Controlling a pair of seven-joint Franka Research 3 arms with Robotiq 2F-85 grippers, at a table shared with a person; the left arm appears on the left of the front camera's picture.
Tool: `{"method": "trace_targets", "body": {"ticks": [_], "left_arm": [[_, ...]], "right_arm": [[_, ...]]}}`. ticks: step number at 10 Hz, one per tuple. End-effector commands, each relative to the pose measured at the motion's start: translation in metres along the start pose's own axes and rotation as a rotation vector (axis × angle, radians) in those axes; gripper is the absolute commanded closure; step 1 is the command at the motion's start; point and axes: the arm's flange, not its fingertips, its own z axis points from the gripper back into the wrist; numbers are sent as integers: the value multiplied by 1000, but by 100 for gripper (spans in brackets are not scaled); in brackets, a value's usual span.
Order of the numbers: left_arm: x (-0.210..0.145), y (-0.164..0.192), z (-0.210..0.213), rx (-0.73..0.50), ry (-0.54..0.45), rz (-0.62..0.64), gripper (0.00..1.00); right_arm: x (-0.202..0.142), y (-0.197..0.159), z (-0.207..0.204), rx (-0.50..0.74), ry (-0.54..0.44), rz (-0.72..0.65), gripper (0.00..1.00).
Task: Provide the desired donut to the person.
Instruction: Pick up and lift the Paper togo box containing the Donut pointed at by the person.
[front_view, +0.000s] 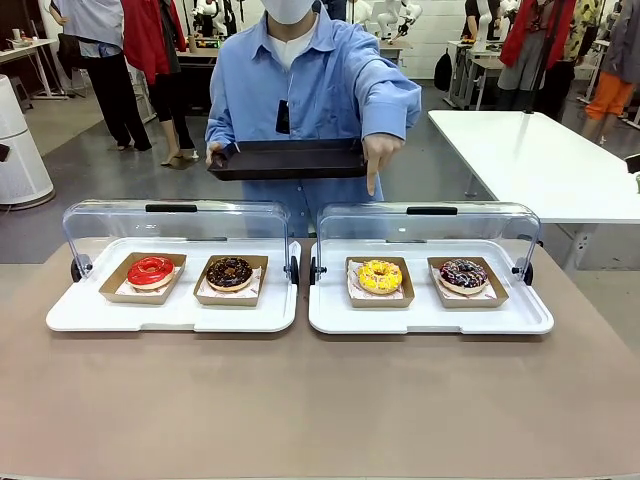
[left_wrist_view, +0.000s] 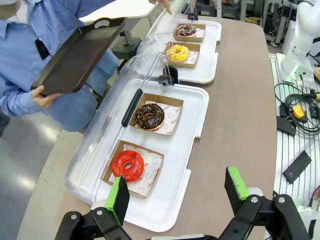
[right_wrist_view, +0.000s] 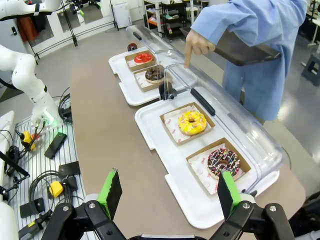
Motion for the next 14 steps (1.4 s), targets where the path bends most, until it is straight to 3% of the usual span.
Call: {"method": "trace_targets", "body": {"ticks": [1, 5, 7, 10, 12, 14], "left_arm": [[1, 0, 0, -1, -9, 5, 0], [1, 0, 0, -1, -9, 5, 0], [1, 0, 0, -1, -9, 5, 0], [1, 0, 0, -1, -9, 5, 0], [1, 0, 0, -1, -9, 5, 0], [1, 0, 0, -1, -9, 5, 0]], "right_arm": [[0, -2, -1, 5, -24, 8, 0], [0, -2, -1, 5, -24, 8, 0], [10, 4, -2, 12, 39, 39, 0], [61, 22, -29, 97, 284, 130, 0], [100, 38, -69, 154, 456, 210, 0], [128, 45, -120, 182, 567, 236, 0]]}}
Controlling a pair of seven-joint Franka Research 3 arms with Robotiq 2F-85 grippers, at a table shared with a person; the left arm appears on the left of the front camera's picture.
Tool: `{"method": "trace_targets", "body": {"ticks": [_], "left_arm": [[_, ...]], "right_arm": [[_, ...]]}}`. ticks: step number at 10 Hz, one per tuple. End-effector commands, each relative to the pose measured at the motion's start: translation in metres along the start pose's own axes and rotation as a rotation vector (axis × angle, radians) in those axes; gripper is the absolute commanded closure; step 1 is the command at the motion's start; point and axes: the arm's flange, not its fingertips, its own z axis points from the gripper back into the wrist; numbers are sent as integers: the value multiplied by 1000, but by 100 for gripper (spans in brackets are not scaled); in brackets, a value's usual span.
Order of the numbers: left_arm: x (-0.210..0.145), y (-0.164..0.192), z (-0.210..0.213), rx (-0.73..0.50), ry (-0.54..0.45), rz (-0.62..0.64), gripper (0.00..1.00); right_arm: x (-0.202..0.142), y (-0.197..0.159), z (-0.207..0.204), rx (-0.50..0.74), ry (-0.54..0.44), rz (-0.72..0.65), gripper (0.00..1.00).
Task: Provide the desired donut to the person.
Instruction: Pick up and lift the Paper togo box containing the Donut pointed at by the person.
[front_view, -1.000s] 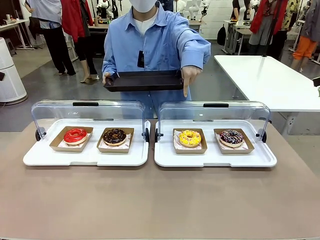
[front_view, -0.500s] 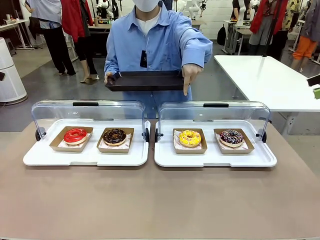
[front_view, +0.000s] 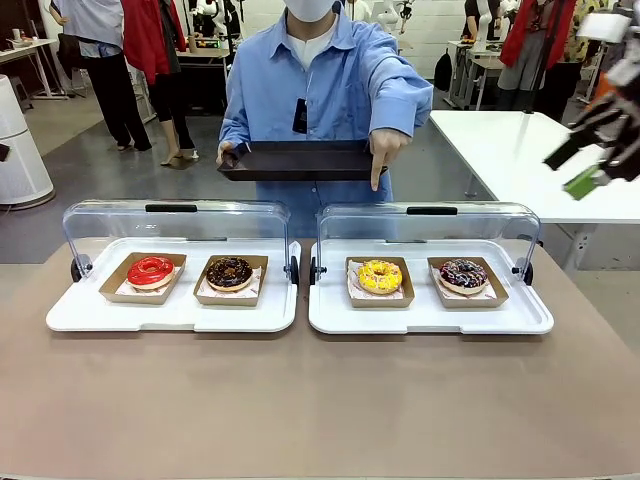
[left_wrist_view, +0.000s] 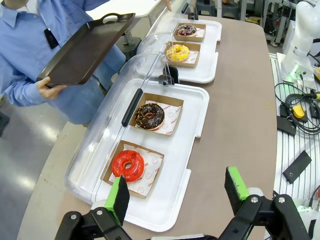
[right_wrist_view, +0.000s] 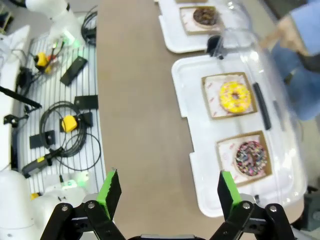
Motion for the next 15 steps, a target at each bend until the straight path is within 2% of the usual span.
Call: {"method": "trace_targets", "body": {"ticks": [1, 5, 7, 15], "left_arm": [[1, 0, 0, -1, -11, 5, 0], [1, 0, 0, -1, -11, 5, 0], [1, 0, 0, -1, -11, 5, 0], [1, 0, 0, -1, -11, 5, 0]], "right_arm": [[31, -22, -32, 5, 132, -3, 0], [72, -30, -123, -92, 297, 69, 0], [82, -27, -152, -87, 330, 101, 0], [83, -27, -156, -62, 315, 124, 0]]}}
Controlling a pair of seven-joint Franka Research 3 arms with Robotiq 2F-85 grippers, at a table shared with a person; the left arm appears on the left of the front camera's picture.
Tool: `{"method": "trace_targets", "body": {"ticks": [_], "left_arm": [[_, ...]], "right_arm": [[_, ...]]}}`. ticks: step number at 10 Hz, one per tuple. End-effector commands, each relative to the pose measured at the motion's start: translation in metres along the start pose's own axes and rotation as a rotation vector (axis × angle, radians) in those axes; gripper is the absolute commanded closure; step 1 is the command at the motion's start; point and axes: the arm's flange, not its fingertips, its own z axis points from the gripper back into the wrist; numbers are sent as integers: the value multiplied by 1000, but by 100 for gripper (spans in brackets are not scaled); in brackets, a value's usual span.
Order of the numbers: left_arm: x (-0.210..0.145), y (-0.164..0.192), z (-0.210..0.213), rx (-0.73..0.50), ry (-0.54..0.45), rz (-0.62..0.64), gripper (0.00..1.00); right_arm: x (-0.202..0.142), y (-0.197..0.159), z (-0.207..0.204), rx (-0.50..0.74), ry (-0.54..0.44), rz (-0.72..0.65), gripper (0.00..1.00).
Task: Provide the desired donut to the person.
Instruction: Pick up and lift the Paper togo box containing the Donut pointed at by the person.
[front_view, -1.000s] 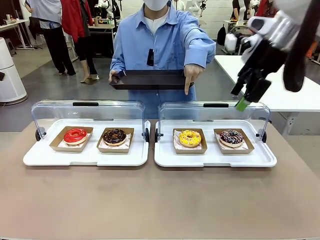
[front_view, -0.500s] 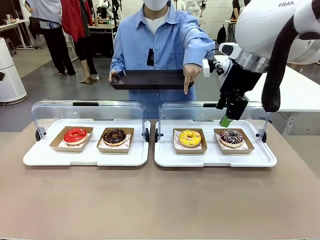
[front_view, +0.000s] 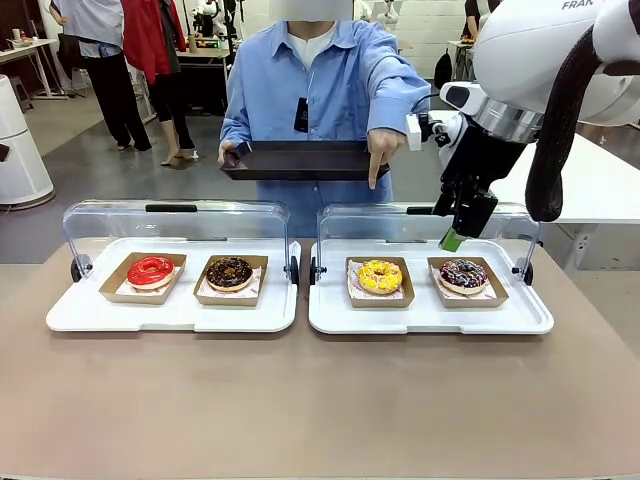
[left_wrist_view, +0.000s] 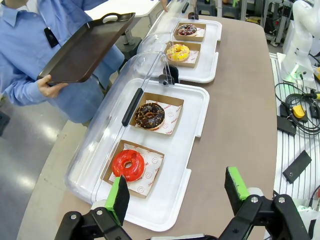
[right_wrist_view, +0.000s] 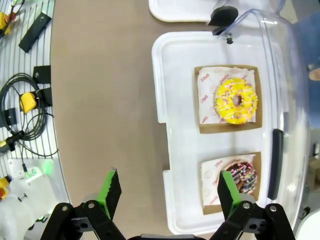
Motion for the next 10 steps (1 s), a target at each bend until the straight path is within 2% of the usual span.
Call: {"method": "trace_targets", "body": {"ticks": [1, 3, 4, 6, 8, 10], "left_arm": [[1, -1, 0, -2, -13, 4, 0], [1, -1, 0, -2, -13, 4, 0], [1, -1, 0, -2, -13, 4, 0], [1, -1, 0, -2, -13, 4, 0], [1, -1, 0, -2, -13, 4, 0], [1, -1, 0, -2, -13, 4, 0]], "right_arm": [[0, 0, 0, -5, 8, 0, 0], [0, 0, 0, 0, 0, 1, 0], [10, 12, 2, -42, 58, 46, 0], [38, 17, -20, -54, 142, 110, 0], [69, 18, -41, -25, 173, 154, 0], [95, 9, -70, 8, 186, 127, 0]]}}
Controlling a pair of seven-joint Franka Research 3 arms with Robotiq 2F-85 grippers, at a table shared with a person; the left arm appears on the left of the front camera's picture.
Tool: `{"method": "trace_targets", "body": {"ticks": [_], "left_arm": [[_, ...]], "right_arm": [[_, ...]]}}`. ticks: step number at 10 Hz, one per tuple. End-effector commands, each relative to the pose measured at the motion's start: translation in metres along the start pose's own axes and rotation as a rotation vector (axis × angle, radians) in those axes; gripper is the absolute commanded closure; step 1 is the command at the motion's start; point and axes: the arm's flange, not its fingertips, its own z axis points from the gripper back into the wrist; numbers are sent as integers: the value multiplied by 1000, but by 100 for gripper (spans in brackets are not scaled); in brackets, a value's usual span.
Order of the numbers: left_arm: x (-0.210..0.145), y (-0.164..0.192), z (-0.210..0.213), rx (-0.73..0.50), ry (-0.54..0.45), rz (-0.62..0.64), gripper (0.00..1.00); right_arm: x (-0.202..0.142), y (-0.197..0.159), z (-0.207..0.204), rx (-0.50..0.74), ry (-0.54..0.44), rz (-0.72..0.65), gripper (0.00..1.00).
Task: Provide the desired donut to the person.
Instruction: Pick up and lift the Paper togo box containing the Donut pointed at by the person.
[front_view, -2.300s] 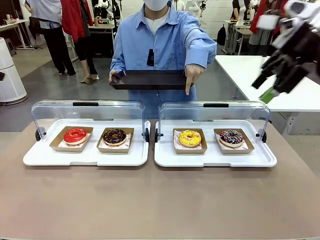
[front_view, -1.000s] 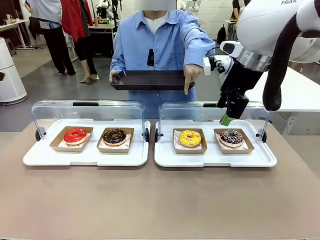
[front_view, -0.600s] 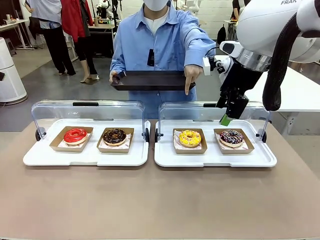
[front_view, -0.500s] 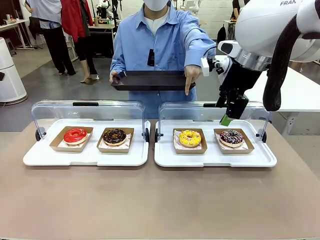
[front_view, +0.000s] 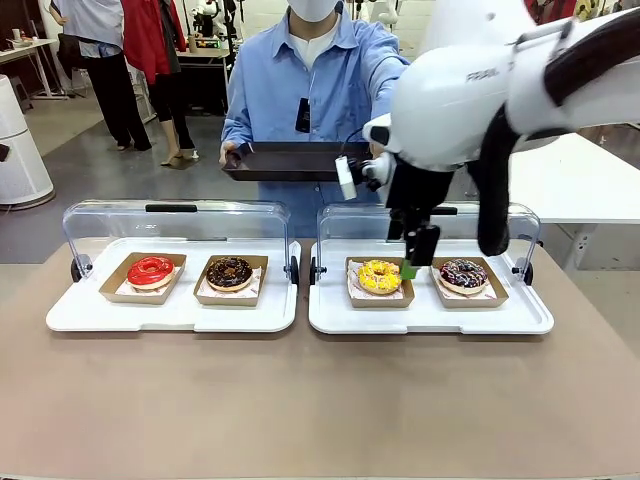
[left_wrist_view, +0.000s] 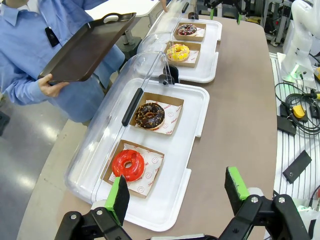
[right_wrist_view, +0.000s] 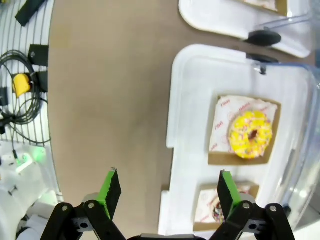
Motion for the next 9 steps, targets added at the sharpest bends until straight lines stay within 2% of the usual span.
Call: {"method": "trace_targets", "body": {"ticks": [1, 3, 5, 7, 8, 9], "left_arm": [[1, -1, 0, -2, -13, 4, 0], [1, -1, 0, -2, -13, 4, 0], [1, -1, 0, -2, -13, 4, 0], [1, -1, 0, -2, -13, 4, 0], [1, -1, 0, -2, -13, 4, 0], [1, -1, 0, -2, -13, 4, 0]], "right_arm": [[18, -31, -21, 18, 10, -72, 0], [29, -50, -51, 42, 21, -128, 0], [30, -54, -73, 70, 28, -154, 0], [31, -51, -65, 98, 43, -225, 0], [26, -52, -79, 101, -6, -148, 0], [26, -52, -79, 101, -6, -148, 0]]}}
